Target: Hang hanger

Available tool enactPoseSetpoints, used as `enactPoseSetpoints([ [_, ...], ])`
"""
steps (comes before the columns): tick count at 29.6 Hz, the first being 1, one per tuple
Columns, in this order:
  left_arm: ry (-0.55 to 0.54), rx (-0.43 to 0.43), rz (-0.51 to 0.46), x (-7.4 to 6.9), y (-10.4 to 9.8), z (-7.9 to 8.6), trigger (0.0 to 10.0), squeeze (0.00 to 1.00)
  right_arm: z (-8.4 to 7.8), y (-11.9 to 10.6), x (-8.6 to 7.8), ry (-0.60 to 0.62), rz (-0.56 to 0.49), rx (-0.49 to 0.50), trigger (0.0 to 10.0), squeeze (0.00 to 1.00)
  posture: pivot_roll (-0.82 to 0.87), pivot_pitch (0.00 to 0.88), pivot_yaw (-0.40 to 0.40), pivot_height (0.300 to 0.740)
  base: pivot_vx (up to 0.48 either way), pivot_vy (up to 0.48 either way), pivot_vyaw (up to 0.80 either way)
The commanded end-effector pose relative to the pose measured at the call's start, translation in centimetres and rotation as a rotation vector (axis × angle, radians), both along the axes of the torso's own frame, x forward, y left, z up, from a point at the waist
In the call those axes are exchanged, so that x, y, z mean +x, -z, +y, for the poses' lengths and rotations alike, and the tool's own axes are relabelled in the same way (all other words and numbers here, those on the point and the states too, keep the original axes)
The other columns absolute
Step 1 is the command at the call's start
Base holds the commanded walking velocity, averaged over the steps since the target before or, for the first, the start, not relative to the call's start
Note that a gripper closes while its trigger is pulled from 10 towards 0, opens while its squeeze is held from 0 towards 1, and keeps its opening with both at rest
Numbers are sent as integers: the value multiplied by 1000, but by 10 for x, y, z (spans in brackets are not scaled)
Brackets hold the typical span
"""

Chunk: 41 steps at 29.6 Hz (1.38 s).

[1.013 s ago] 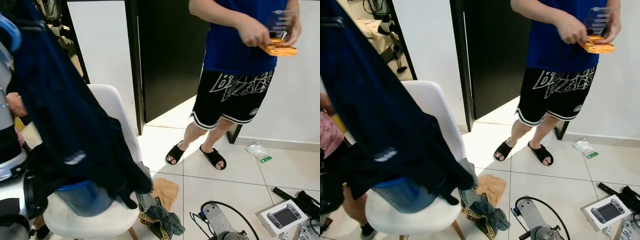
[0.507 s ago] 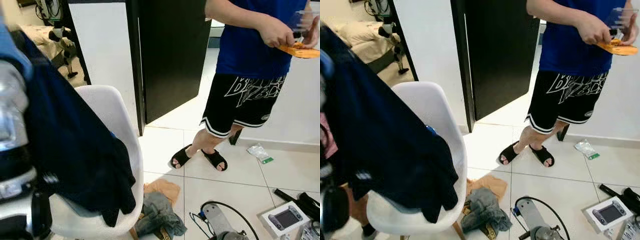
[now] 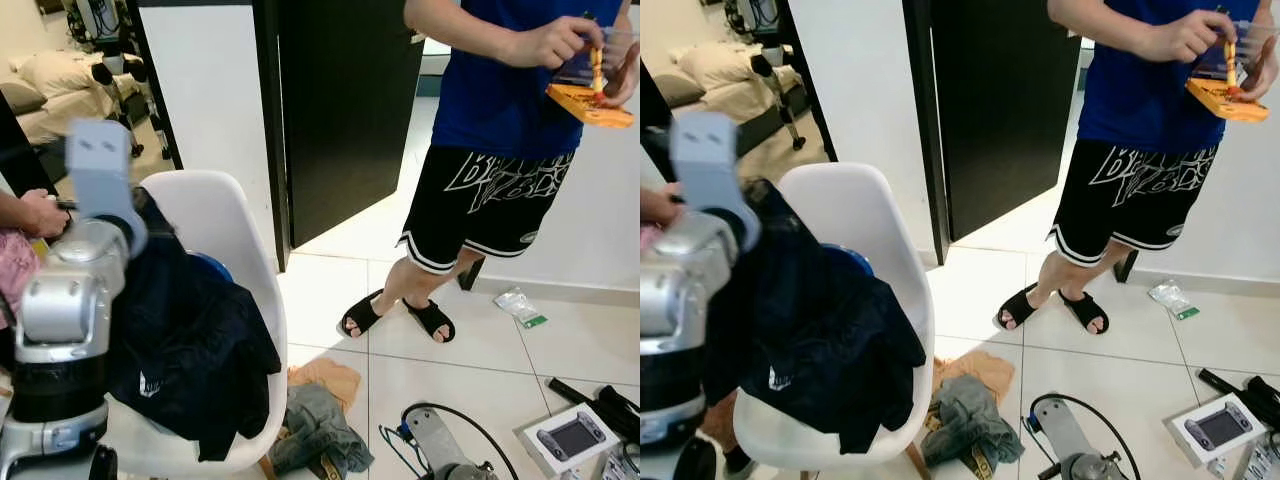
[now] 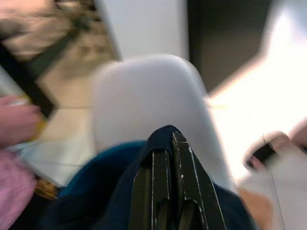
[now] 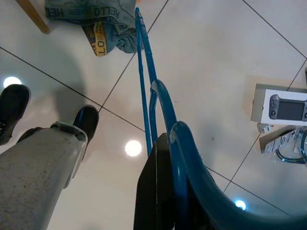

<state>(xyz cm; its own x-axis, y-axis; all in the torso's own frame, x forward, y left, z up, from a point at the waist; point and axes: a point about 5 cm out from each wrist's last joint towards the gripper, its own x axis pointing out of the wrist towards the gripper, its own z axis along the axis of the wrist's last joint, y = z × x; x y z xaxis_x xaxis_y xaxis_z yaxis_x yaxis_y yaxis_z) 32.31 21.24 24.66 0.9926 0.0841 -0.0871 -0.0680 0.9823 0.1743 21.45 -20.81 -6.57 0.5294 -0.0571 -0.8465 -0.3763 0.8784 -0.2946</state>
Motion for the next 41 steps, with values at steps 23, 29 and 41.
enactPoseSetpoints([
  [23, 721, 48, 265, -51, 35, -84, 10000, 1000, -1, 0, 0, -26, 11, -9, 10000, 0, 9, 0, 23, 740, 0, 0, 0],
  [29, 632, 187, 317, -46, 49, -72, 10000, 1000, -1, 0, 0, -26, 11, -9, 10000, 0, 8, 0, 22, 740, 0, 0, 0],
  [41, 436, 370, 329, -36, 50, -39, 10000, 1000, -3, -1, 0, -28, 12, -12, 10000, 0, 8, 1, 17, 740, 0, 0, 0],
])
